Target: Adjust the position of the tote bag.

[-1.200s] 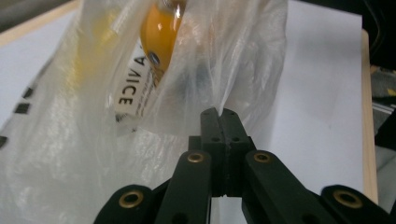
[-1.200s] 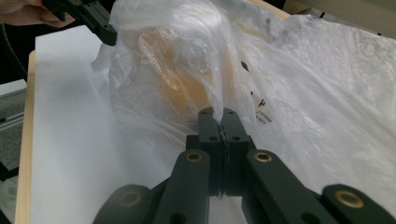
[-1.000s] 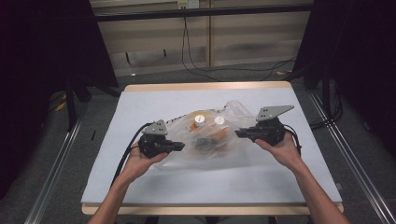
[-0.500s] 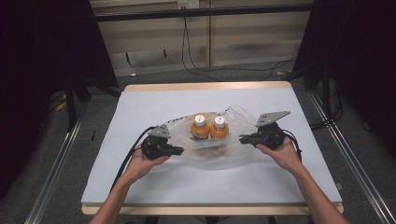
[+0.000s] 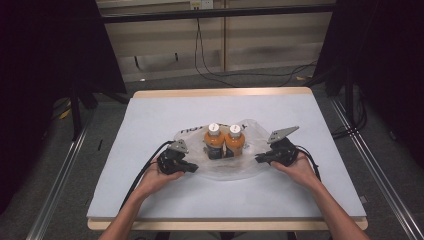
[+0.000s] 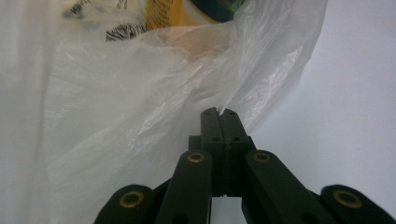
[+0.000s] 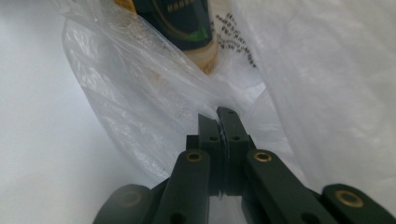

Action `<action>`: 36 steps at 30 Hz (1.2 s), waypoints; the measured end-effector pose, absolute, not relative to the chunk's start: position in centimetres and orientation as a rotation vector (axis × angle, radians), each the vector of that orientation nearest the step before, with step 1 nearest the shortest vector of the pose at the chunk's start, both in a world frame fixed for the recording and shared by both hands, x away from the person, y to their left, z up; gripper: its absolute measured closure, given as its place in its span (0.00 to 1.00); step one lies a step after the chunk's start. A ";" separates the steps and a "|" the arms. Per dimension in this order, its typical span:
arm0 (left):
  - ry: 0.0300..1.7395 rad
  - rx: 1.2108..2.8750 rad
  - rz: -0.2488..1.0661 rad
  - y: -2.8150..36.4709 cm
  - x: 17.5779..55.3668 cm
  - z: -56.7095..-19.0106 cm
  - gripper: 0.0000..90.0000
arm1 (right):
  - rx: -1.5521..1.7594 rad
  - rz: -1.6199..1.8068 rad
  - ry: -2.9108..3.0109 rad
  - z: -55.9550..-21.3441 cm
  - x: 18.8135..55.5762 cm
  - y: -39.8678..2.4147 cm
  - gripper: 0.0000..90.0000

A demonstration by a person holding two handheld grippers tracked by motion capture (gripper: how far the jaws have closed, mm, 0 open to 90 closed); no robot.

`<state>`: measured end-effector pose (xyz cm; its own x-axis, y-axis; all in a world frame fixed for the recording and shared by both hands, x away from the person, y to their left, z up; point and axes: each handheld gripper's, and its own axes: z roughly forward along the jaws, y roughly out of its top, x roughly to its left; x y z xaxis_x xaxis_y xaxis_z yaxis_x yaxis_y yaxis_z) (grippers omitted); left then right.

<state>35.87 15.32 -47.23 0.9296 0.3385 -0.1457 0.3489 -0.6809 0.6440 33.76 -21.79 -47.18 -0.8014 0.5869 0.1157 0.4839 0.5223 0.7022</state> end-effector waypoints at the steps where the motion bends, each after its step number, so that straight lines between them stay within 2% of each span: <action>1: 0.471 2.381 -0.023 15.3 35.9 -47.3 1.00 | 0.928 1.137 2.623 -47.4 33.8 -21.7 1.00; 9: 0.465 2.391 0.008 15.1 35.4 -47.2 1.00 | 0.941 1.120 2.623 -48.1 33.8 -21.8 0.99; 10: 0.457 2.397 0.003 15.2 35.2 -47.1 1.00 | 0.941 1.112 2.626 -48.1 33.6 -21.9 0.91; 12: 0.451 2.377 0.009 15.4 35.1 -46.9 1.00 | 0.939 1.100 2.623 -47.9 33.5 -21.9 0.88; 13: 0.465 2.332 0.003 15.7 34.9 -46.3 0.97 | 0.950 1.146 2.592 -47.2 33.1 -22.5 0.80; 15: 0.464 2.314 0.008 16.0 34.8 -45.8 0.96 | 0.952 1.169 2.579 -46.8 33.0 -22.7 0.76; 17: 0.476 2.253 0.021 16.9 34.6 -44.5 0.91 | 0.926 1.230 2.531 -45.1 32.1 -23.1 0.66; 19: 0.487 2.230 0.027 17.1 34.5 -44.1 0.85 | 0.922 1.241 2.523 -44.7 31.9 -23.1 0.63; 20: 0.471 2.204 0.036 17.7 34.1 -43.1 0.85 | 0.900 1.274 2.501 -43.7 31.4 -23.0 0.58; 21: 0.471 2.204 0.036 17.7 34.1 -43.1 0.83 | 0.900 1.274 2.501 -43.7 31.4 -23.0 0.58; 22: 0.461 2.188 0.039 18.0 33.9 -42.6 0.80 | 0.877 1.305 2.493 -42.9 31.0 -22.8 0.53; 25: 0.442 2.177 0.067 18.4 33.5 -41.6 0.80 | 0.859 1.330 2.480 -42.3 30.7 -22.7 0.54; 27: 0.444 2.158 0.087 18.5 33.6 -41.0 0.81 | 0.849 1.346 2.467 -41.7 30.6 -22.6 0.57; 28: 0.447 2.144 0.095 18.4 33.8 -40.5 0.84 | 0.829 1.368 2.450 -41.0 30.6 -22.4 0.65; 29: 0.447 2.144 0.095 18.4 33.8 -40.5 0.85 | 0.829 1.368 2.450 -41.0 30.6 -22.4 0.65; 30: 0.445 2.142 0.105 18.3 34.0 -40.3 0.85 | 0.808 1.389 2.436 -40.2 30.7 -22.1 0.72; 31: 0.441 2.152 0.115 18.1 34.1 -40.2 0.85 | 0.808 1.389 2.436 -40.2 30.7 -22.1 0.72; 36: 0.451 2.198 0.120 16.0 36.3 -40.4 0.90 | 0.802 1.356 2.430 -39.6 32.8 -21.0 0.95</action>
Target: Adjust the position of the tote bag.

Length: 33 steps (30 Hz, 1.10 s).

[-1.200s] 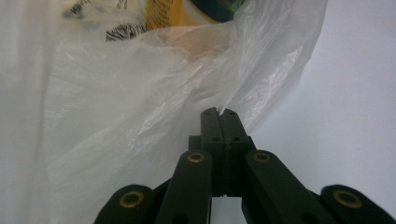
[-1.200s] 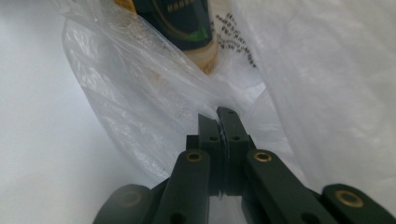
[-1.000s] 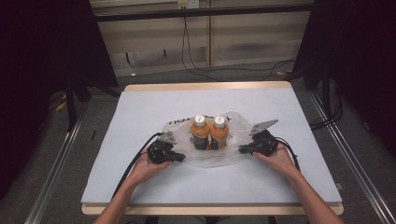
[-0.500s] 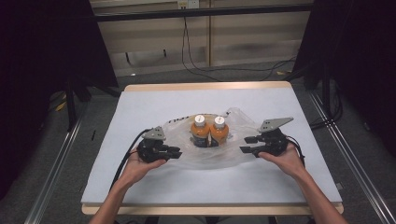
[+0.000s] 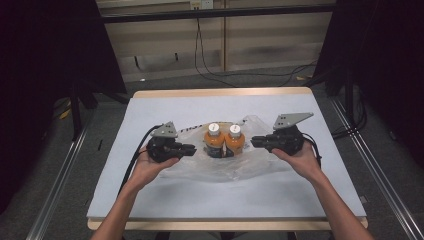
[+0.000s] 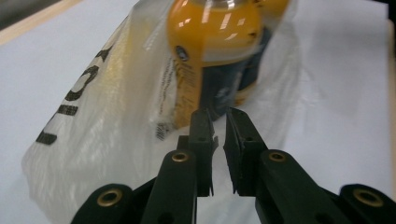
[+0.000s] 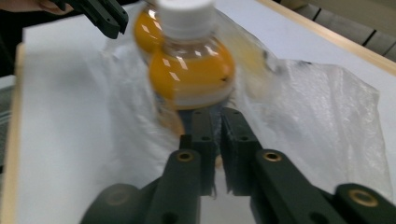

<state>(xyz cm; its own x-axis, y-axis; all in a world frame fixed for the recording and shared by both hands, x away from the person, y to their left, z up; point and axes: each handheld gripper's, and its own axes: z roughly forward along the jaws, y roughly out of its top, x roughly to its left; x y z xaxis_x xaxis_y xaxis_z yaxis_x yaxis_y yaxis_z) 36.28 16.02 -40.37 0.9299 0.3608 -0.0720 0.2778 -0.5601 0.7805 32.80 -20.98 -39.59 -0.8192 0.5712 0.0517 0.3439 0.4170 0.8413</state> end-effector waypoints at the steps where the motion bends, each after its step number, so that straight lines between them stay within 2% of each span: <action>1: 0.460 2.204 0.120 15.6 36.8 -40.7 0.91 | 0.806 1.337 2.440 -39.8 33.2 -20.9 0.97; 5: 0.483 2.233 0.103 14.3 38.2 -42.0 0.93 | 0.826 1.234 2.512 -41.6 35.1 -20.3 1.00; 9: 0.514 2.373 0.093 12.9 40.0 -44.7 0.94 | 0.854 1.125 2.568 -43.4 36.5 -20.0 1.00; 12: 0.540 2.405 0.076 12.7 40.4 -45.9 0.94 | 0.879 1.058 2.600 -44.8 37.4 -19.9 1.00; 16: 0.525 2.469 0.117 12.2 40.1 -46.5 0.95 | 0.883 0.994 2.633 -46.2 37.9 -19.4 1.00; 24: 0.504 2.545 0.197 12.3 39.9 -46.3 0.98 | 0.854 0.830 2.669 -46.9 38.2 -19.5 1.00; 33: 0.537 2.559 0.253 14.9 40.4 -46.3 1.00 | 0.905 0.711 2.644 -46.7 37.8 -22.1 1.00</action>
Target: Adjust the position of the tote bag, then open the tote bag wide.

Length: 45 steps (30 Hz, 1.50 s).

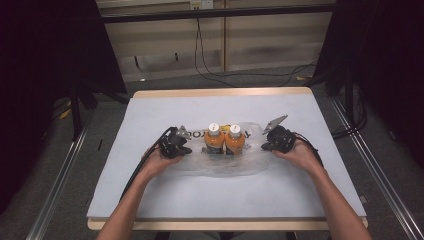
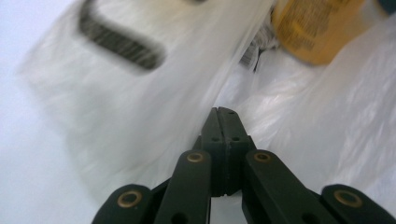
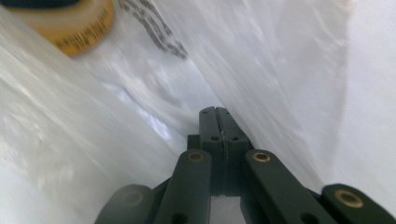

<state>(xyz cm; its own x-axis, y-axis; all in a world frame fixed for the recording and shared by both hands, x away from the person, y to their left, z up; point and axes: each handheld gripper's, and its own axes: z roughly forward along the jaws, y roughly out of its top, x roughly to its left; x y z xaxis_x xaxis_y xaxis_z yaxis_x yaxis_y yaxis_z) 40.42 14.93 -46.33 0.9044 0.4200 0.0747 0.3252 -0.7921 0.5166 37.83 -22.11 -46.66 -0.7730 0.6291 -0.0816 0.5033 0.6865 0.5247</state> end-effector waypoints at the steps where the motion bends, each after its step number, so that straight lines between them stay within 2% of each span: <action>1: 0.547 2.554 0.260 15.0 40.2 -46.4 1.00 | 0.908 0.693 2.644 -46.6 37.7 -22.3 1.00; 9: 0.531 2.588 0.288 15.9 39.7 -46.2 1.00 | 0.888 0.636 2.618 -46.5 37.0 -23.6 1.00; 11: 0.506 2.613 0.332 16.4 39.3 -46.1 1.00 | 0.888 0.626 2.610 -46.6 36.9 -23.7 1.00; 19: 0.547 2.603 0.287 18.0 39.5 -46.1 1.00 | 0.892 0.596 2.629 -46.4 36.7 -24.8 1.00; 45: 0.580 2.608 0.287 19.8 38.9 -46.0 1.00 | 0.875 0.522 2.647 -46.0 36.0 -26.4 1.00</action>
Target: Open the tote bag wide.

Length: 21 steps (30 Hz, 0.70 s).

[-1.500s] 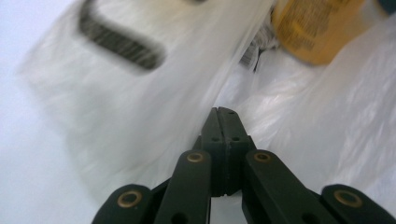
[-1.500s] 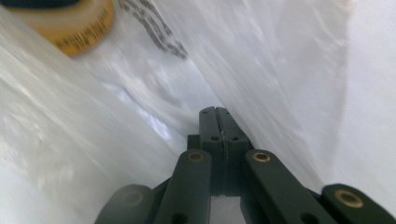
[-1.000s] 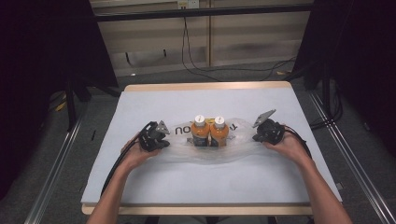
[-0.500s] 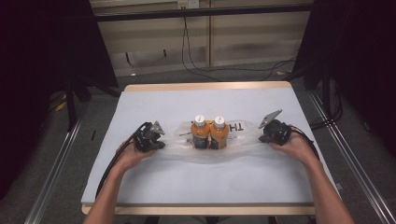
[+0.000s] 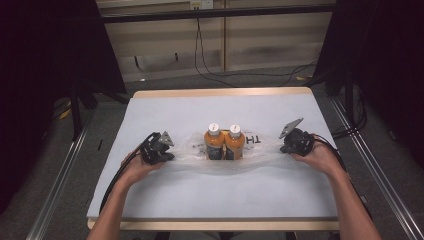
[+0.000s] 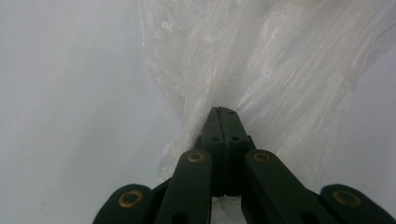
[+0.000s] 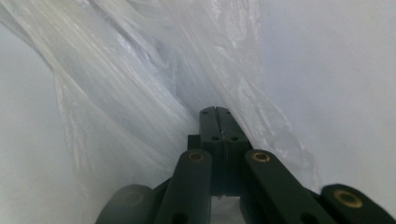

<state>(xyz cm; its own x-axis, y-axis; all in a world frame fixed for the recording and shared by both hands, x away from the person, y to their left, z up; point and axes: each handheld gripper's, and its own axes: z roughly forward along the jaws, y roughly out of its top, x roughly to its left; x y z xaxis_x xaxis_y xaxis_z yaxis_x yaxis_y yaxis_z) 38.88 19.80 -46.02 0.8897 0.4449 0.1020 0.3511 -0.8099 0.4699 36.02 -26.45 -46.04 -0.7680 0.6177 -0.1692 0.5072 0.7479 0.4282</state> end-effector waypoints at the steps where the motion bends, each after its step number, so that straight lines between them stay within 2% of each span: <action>1: 0.587 2.598 0.275 19.9 38.8 -46.1 1.00 | 0.867 0.516 2.649 -46.0 36.0 -26.5 1.00; 10: 0.585 2.617 0.262 20.2 38.4 -45.9 1.00 | 0.890 0.557 2.643 -46.0 35.5 -26.9 1.00; 15: 0.583 2.614 0.214 20.5 38.2 -45.7 1.00 | 0.873 0.535 2.642 -46.1 35.4 -26.7 1.00; 21: 0.599 2.424 0.138 21.6 38.3 -44.6 1.00 | 0.915 0.692 2.608 -45.3 35.2 -27.3 1.00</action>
